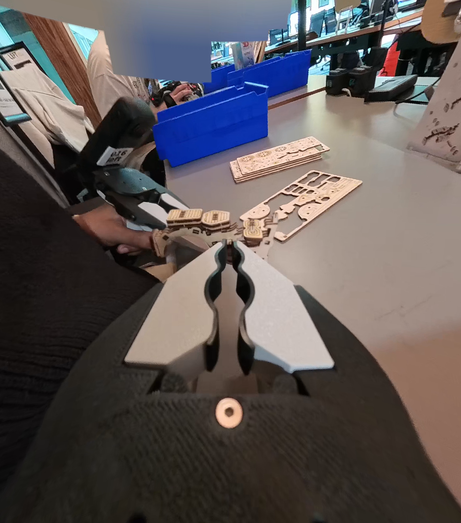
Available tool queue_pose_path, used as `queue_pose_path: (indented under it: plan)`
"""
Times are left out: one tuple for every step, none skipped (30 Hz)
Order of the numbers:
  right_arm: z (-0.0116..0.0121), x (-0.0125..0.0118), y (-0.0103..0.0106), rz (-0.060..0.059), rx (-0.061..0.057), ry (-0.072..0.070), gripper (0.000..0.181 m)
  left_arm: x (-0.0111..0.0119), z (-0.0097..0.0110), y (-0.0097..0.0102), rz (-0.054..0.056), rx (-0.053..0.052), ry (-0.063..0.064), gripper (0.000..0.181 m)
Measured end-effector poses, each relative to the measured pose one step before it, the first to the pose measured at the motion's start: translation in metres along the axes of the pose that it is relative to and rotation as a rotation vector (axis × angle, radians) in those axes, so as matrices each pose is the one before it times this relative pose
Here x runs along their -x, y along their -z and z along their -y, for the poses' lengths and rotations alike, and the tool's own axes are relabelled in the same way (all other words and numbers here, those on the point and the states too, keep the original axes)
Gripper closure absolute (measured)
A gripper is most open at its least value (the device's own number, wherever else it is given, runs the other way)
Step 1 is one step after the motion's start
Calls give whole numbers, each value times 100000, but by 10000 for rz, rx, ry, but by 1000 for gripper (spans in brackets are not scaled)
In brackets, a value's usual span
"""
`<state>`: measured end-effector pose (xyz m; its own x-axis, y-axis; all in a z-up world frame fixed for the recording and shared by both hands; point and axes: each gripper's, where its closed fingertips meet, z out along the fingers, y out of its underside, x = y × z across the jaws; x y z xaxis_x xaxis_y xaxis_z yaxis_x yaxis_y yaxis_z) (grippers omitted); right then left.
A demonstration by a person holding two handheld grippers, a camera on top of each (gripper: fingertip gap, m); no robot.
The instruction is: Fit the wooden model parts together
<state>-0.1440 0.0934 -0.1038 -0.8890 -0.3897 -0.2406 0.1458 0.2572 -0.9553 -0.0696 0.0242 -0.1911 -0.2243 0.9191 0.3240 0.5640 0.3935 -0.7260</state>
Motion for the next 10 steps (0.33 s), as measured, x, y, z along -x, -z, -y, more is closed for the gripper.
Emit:
queue_pose_path:
  plan:
    - [324, 62, 0, 60, -97, 28, 179, 185, -136, 187, 163, -90, 153, 172]
    - [333, 65, 28, 45, -93, 64, 179, -44, -154, 145, 21, -77, 147, 173]
    - [275, 45, 60, 23, -71, 71, 180, -218, -111, 97, -80, -92, 156, 173]
    - [191, 66, 63, 18, -49, 56, 180, -195, -95, 43, -60, -69, 134, 173]
    - [122, 98, 63, 22, -37, 32, 180, -62, -115, 15, 34, -21, 51, 172]
    - [89, 127, 65, 20, -30, 11, 180, -21, -47, 33, 58, -32, -26, 172]
    - [73, 142, 42, 13, -18, 2, 179, -124, 81, 61, -4, -95, -47, 172]
    - [99, 177, 40, 20, -15, 34, 179, -185, 114, 31, -57, -91, -30, 172]
    - [118, 185, 31, 8, -13, 78, 180, -208, 86, -37, -90, -52, -4, 172]
    - [124, 149, 27, -5, -8, 98, 180, -296, 44, -112, -155, -28, -3, 172]
